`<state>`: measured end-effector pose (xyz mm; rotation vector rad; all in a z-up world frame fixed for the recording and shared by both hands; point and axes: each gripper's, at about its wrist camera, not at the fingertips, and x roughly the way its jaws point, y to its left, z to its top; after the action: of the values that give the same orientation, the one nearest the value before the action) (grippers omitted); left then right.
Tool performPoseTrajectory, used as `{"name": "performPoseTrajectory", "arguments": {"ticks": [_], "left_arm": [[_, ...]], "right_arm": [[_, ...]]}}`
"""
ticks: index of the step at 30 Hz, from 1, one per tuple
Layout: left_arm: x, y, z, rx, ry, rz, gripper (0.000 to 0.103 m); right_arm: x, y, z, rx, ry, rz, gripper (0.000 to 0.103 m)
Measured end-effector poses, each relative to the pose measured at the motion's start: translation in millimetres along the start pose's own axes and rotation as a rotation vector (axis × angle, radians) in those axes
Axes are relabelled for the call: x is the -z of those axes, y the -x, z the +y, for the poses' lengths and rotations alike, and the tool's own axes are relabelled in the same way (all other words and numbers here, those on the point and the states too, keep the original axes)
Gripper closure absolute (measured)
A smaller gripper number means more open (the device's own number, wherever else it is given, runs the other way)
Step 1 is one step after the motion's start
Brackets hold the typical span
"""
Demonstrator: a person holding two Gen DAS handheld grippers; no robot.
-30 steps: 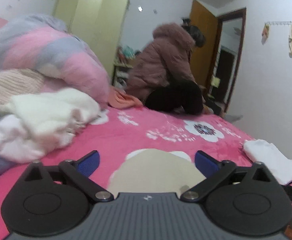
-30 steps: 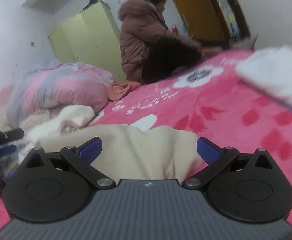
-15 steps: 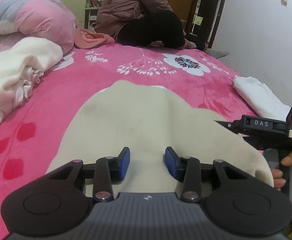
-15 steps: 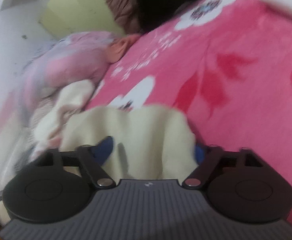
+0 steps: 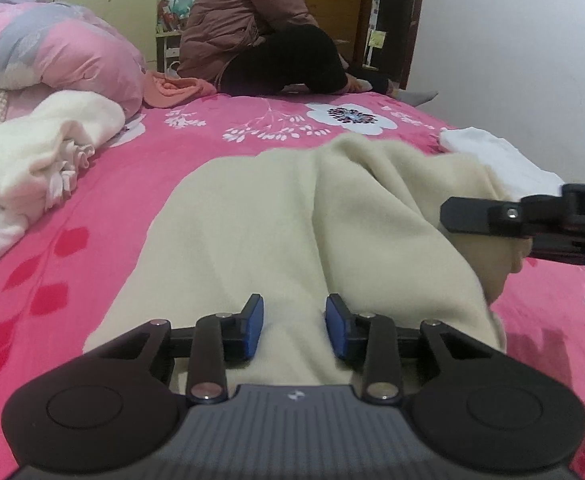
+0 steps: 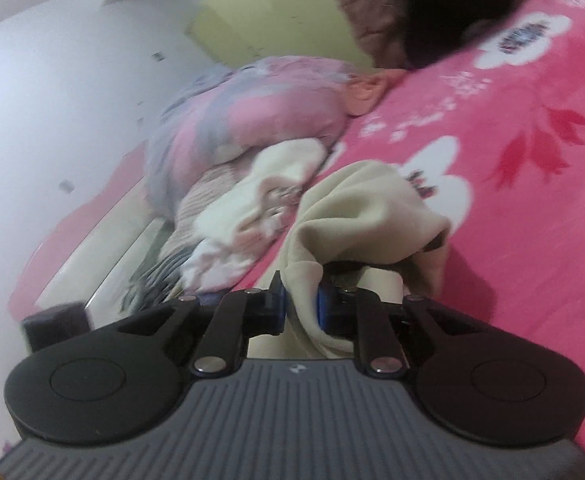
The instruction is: Fold clothes
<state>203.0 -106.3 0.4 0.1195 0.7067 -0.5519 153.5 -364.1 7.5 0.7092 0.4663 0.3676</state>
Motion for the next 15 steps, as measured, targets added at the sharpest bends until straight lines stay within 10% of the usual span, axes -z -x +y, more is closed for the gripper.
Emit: {"name": "performPoseTrajectory", "arguments": {"ticks": [9, 15], "left_arm": [[71, 70, 58, 0.086, 0.269, -0.026, 0.056], [92, 133, 85, 0.138, 0.414, -0.179, 0.035]], "right_arm": [[66, 20, 72, -0.056, 0.174, 0.038, 0.090], [113, 11, 101, -0.054, 0.276, 0.132, 0.090]]}}
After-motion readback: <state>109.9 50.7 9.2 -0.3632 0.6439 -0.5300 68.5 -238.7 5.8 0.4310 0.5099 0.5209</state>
